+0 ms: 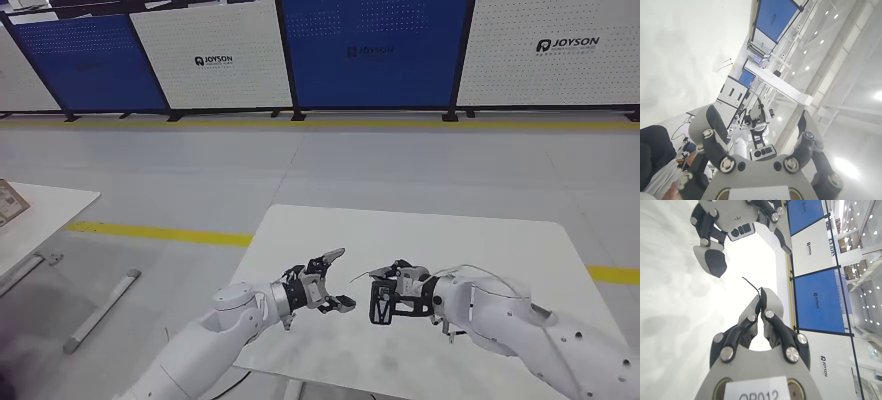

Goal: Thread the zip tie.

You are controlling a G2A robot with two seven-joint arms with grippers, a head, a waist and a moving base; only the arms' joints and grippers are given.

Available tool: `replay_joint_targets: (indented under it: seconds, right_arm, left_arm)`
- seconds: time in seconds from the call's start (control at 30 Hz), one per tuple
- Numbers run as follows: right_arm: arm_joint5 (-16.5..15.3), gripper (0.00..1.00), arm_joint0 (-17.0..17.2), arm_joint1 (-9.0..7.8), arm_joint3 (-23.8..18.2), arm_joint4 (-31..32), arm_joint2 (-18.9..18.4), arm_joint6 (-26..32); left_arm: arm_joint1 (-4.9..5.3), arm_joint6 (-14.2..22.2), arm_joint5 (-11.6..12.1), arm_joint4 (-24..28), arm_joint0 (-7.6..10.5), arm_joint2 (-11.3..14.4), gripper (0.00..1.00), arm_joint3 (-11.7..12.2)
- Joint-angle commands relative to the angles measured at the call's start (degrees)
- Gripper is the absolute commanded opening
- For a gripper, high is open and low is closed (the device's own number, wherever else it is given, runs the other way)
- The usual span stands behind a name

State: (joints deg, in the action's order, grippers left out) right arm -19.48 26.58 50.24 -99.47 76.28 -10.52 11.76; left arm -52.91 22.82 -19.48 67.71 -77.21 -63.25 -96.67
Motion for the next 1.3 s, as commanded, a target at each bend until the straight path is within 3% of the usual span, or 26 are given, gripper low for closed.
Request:
replay_joint_targets:
  seconds: [0.0, 0.17, 0.27, 0.43, 0.67, 0.8, 0.87, 0.97, 1.0, 1.03, 1.07, 1.27]
  right_arm:
    - [0.0, 0.0, 0.0, 0.0, 0.0, 0.0, 0.0, 0.0]
    - [0.0, 0.0, 0.0, 0.0, 0.0, 0.0, 0.0, 0.0]
    - [0.0, 0.0, 0.0, 0.0, 0.0, 0.0, 0.0, 0.0]
    - [0.0, 0.0, 0.0, 0.0, 0.0, 0.0, 0.0, 0.0]
    - [0.0, 0.0, 0.0, 0.0, 0.0, 0.0, 0.0, 0.0]
    - [0.0, 0.0, 0.0, 0.0, 0.0, 0.0, 0.0, 0.0]
    - [0.0, 0.0, 0.0, 0.0, 0.0, 0.0, 0.0, 0.0]
    - [0.0, 0.0, 0.0, 0.0, 0.0, 0.0, 0.0, 0.0]
    - [0.0, 0.0, 0.0, 0.0, 0.0, 0.0, 0.0, 0.0]
    - [0.0, 0.0, 0.0, 0.0, 0.0, 0.0, 0.0, 0.0]
    - [0.0, 0.0, 0.0, 0.0, 0.0, 0.0, 0.0, 0.0]
    - [0.0, 0.0, 0.0, 0.0, 0.0, 0.0, 0.0, 0.0]
  left_arm:
    - [0.0, 0.1, 0.0, 0.0, -0.06, -0.1, 1.0, 0.0]
    - [-0.02, -0.1, 0.1, 0.0, -0.06, 0.0, 1.0, 0.0]
    - [-0.3, -3.4, 0.0, -0.9, 0.41, 0.7, 1.0, -0.9]
    - [-0.68, -8.4, 0.0, 0.1, 2.24, 4.4, 1.0, -0.5]
    - [-0.69, -8.4, 0.0, 0.7, 2.46, 4.9, 1.0, -0.3]
    - [-1.07, -10.3, 1.3, 0.3, 2.48, 5.2, 1.0, -0.8]
    - [-1.41, -12.9, 3.3, -0.4, 2.72, 5.4, 1.0, -0.9]
    - [-1.87, -13.5, 3.6, 0.9, 3.15, 5.8, 1.0, -0.5]
    - [-1.99, -13.7, 3.7, 1.0, 3.28, 5.8, 0.88, -0.3]
    - [-2.09, -13.9, 3.8, 1.3, 3.36, 5.9, 0.58, -0.1]
    - [-2.2, -13.9, 3.5, 1.6, 3.4, 6.0, 0.48, 0.1]
    - [-2.49, -11.9, 1.6, 3.2, 3.29, 5.7, 0.35, 0.4]
